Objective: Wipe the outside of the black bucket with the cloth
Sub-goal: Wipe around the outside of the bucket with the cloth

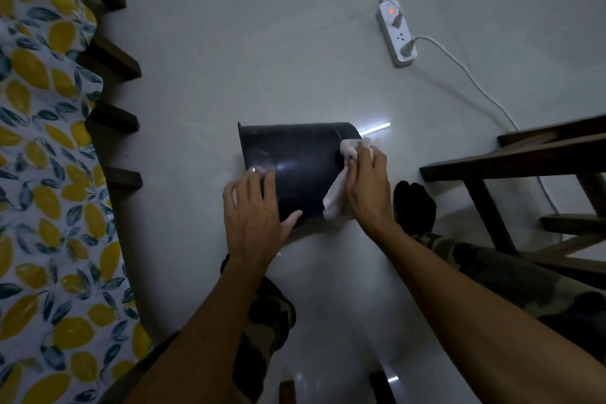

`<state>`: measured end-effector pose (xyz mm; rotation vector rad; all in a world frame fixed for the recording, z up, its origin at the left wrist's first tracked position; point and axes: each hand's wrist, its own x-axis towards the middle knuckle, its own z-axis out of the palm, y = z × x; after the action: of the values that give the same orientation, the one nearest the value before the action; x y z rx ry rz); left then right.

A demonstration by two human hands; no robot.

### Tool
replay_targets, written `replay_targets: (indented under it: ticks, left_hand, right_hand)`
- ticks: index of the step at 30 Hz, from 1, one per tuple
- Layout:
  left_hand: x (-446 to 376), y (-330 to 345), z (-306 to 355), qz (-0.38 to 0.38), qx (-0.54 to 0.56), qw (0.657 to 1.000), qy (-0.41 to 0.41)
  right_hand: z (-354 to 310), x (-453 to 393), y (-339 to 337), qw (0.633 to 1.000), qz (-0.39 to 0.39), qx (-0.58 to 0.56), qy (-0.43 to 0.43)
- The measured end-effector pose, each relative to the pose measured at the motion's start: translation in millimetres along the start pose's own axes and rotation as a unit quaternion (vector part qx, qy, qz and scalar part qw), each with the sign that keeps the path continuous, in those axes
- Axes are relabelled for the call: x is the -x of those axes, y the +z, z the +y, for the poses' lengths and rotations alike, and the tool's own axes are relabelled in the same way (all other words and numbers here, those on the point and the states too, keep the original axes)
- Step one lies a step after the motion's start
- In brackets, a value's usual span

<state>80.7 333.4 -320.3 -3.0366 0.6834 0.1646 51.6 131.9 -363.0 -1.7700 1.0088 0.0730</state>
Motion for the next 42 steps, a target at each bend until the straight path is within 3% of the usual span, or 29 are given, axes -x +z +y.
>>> replay_targets:
  ticks: [6, 10, 15, 20, 23, 28, 31, 33, 36, 42]
  left_hand:
    - [-11.4, -17.3, -5.8, 0.037, -0.005, 0.999, 0.016]
    - [-19.5, -14.3, -4.0, -0.041, 0.012, 0.999, 0.034]
    - [-14.1, -6.2, -0.3, -0.109, -0.011, 0.994, 0.015]
    - [-17.3, -9.1, -1.6, -0.043, -0.022, 0.998, 0.033]
    - [-9.7, -4.4, -1.2, -0.124, -0.028, 0.992, -0.013]
    - [13.7, 11.7, 7.2, -0.324, 0.053, 0.942, -0.074]
    - [24.5, 19.3, 14.6, -0.343, 0.090, 0.933, -0.057]
    - [29.3, 23.0, 19.1, -0.342, 0.083, 0.936, -0.035]
    - [38.9, 27.6, 27.2, -0.368, 0.065, 0.927, -0.028]
    - [52.0, 36.3, 30.6, -0.368, 0.049, 0.928, -0.029]
  right_hand:
    - [4.2, 44.3, -12.1, 0.975, -0.032, 0.136, -0.171]
    - [6.4, 54.4, -16.7, 0.955, -0.026, 0.181, -0.234]
    - [2.7, 53.5, -18.4, 0.953, -0.019, 0.186, -0.238]
    - [-0.9, 50.1, -19.0, 0.952, 0.003, 0.178, -0.249]
    - [-2.2, 52.8, -22.5, 0.948, 0.017, 0.180, -0.261]
    - [3.4, 62.8, -29.3, 0.939, 0.009, 0.197, -0.283]
    - [20.9, 73.5, -28.9, 0.906, -0.030, 0.269, -0.327]
    - [41.6, 81.1, -22.1, 0.863, -0.109, 0.342, -0.356]
    - [66.2, 89.2, -6.7, 0.813, -0.198, 0.440, -0.326]
    - [63.4, 69.3, 14.7, 0.787, -0.212, 0.485, -0.316]
